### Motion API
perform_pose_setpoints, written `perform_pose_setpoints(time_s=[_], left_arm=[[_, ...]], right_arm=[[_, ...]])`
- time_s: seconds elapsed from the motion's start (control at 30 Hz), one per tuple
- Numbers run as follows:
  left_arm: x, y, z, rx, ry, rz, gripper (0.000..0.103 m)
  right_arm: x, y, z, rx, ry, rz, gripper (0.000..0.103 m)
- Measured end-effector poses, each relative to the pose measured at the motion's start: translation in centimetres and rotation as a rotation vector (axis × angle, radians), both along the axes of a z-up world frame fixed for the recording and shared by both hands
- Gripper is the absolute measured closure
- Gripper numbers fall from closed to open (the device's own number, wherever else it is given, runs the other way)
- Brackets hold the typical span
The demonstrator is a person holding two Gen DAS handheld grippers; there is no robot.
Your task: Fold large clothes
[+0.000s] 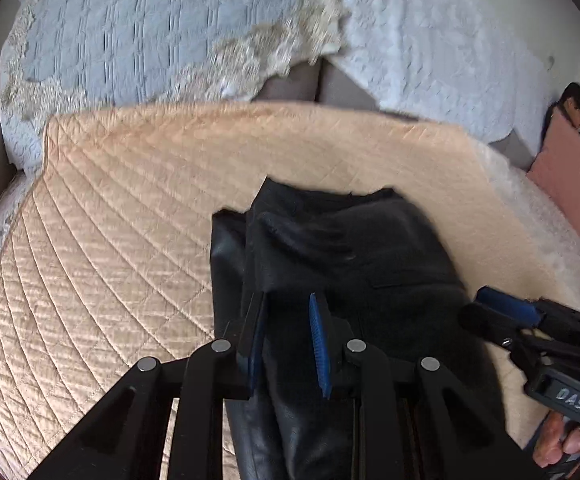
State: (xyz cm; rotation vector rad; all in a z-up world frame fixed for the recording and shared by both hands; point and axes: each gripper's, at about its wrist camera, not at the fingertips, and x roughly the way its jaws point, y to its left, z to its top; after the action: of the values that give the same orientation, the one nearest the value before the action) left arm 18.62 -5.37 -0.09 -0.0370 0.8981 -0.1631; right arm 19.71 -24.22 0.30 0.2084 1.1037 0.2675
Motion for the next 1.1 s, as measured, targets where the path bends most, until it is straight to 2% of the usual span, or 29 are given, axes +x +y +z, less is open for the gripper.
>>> perform_pose_setpoints(time_s=[0.07,0.17,0.3,0.4,0.6,0.7,0.77,0.87,0.97,1.07,1.1], left_arm=[[0.6,0.1,-1.7,0.024,0.031,0.000,0.077],[0.5,0.7,-2.2,0.006,0.032,0.003,0.077],[-0.1,1.4,-1.3,-0.004,0.026,0.023,0.077],[-0.8,2.6,-0.5,-0.049,0.028,0.039,0.077],[-1.8,2.5,1.8,-0.114,-0.015,0.013,0.073],[-0.1,0.7,2.9,-0.100,-0.043,-0.032,0.073],[1.6,0.1,3.0,-0.103,-0.032,-0.050,0.073],[4.1,-0.6,2.4,-0.078,-0.007,-0.047,0.073],[5.8,0.1,0.8,-0.040,0.052,0.005,0.073],[3.4,2.0,1.8,-0.132,0.023,0.017,0.073],[2.1,2.5,2.1,-0.146,0.015,0.017,0.070]], right_arm=[[0.5,0.4,-0.9,-0.009,0.015,0.016,0.064],[0.6,0.6,-1.1,-0.027,0.011,0.031,0.064],[0.4,-0.4,-0.3,-0.004,0.015,0.025,0.063],[-0.3,-2.0,0.0,0.007,0.007,-0.004,0.054],[-0.7,-4.0,0.0,0.048,0.016,-0.062,0.054],[-0.2,-3.7,0.2,0.051,0.011,-0.061,0.054],[0.2,-3.7,0.4,0.055,0.006,-0.060,0.054],[0.9,-3.8,0.7,0.060,-0.002,-0.058,0.054],[1.8,-3.8,1.1,0.062,-0.012,-0.037,0.054],[2.9,-2.7,2.2,0.065,-0.058,0.044,0.054],[3.4,-2.3,2.4,0.062,-0.067,0.072,0.054]])
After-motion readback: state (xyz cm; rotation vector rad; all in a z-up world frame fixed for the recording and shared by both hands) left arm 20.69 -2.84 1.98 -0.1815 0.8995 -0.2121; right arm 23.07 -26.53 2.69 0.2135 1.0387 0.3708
